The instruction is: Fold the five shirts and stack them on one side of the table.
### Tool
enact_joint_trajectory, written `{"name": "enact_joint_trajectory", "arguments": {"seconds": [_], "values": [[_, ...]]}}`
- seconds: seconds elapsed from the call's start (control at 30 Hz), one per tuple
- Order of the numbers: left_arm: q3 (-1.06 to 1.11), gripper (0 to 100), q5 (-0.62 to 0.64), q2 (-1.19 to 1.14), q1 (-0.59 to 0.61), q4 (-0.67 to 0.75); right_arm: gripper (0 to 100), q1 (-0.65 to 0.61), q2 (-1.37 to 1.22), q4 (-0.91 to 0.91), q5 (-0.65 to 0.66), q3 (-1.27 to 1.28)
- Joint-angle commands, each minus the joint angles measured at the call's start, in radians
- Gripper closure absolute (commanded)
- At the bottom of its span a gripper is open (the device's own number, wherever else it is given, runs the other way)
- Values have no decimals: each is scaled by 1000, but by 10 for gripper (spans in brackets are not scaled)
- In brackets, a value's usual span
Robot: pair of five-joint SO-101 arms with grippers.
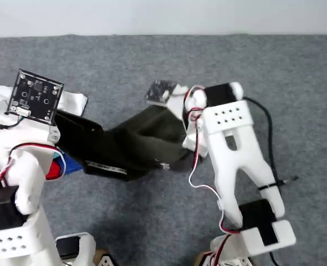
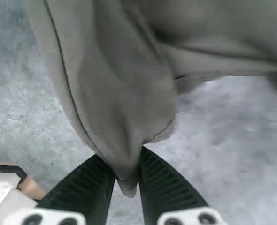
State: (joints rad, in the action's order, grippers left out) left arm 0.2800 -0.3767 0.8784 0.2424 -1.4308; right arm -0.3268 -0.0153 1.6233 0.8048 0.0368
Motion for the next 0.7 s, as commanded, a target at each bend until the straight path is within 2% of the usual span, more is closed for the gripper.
{"name": "enact_joint_trajectory", "arguments": {"seconds": [0.0,0.17,0.4,0.53,0.67], "values": [[47,985,-6,8,-6,-6,989,10,-31,-97,5,87],[91,985,-6,8,-6,-2,969,36,-94,-159,9,104],[119,985,-6,6,-6,32,708,61,-101,-15,11,-37],[182,985,-6,8,-6,94,701,22,-108,64,11,-144],[197,985,-6,8,-6,107,700,-12,-110,22,12,-181]]}}
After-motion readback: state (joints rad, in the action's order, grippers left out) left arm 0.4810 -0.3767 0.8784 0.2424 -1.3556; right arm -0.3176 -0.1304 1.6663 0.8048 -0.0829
